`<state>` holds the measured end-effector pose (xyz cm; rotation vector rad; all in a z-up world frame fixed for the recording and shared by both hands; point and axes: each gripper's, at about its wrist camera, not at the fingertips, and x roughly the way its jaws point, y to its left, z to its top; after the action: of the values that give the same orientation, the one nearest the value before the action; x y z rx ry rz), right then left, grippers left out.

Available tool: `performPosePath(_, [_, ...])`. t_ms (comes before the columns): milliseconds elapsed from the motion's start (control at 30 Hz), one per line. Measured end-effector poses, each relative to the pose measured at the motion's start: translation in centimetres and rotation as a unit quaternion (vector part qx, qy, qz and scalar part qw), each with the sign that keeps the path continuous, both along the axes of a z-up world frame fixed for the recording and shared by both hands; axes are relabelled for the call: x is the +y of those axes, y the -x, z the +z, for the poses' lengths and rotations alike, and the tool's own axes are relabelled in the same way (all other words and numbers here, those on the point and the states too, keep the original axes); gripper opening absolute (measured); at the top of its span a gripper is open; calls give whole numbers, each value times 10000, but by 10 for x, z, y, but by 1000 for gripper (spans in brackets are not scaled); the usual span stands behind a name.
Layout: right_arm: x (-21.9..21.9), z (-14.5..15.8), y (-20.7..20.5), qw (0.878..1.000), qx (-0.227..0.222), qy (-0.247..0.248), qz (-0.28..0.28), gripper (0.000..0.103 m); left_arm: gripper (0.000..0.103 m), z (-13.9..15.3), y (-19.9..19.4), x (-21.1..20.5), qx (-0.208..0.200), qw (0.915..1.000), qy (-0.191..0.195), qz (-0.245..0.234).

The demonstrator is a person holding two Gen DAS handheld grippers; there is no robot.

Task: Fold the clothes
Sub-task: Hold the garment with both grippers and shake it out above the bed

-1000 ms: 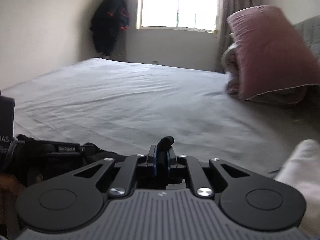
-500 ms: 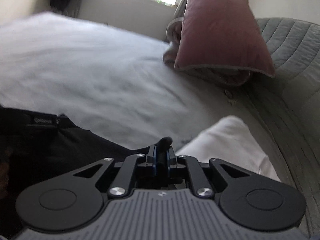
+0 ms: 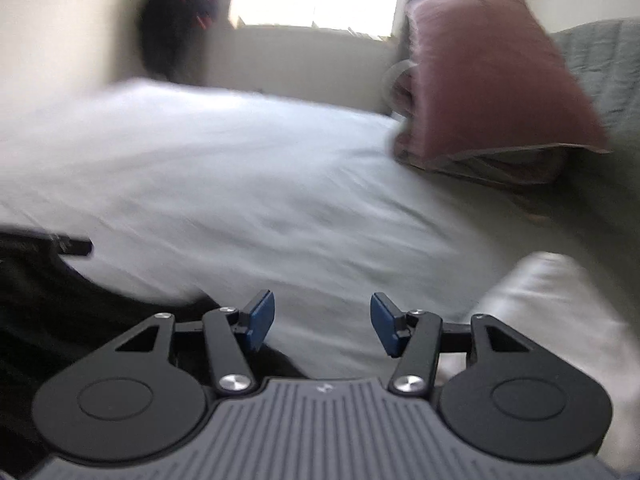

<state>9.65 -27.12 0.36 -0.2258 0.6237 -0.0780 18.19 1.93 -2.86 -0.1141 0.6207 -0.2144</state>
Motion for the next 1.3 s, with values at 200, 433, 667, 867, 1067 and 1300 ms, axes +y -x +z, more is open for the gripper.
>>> performPosePath(200, [16,-21,-13,9990,5,-134,421,56,51,-10,-7,42,99,9988,-483,24])
performPosePath(433, [34,-45,-29,9954,10,-289,911,50,39,-26,-5,39,153,9961,-786,-358])
performPosePath(667, [45,-54,-37,9934,-186,-305,1091,9,5,-26,7,20,-80,9882,-1272,-844])
performPosePath(867, [45,-44,-33,9943,-600,-150,868,6,4,-11,11,15,-678,9846,-1548,-444])
performPosePath(1067, [47,-44,-32,9938,-920,278,564,5,4,1,-5,9,-1089,9768,-1842,95])
performPosePath(1300, [50,-57,-39,9924,-844,814,377,5,4,-31,-34,-11,-829,9679,-2366,187])
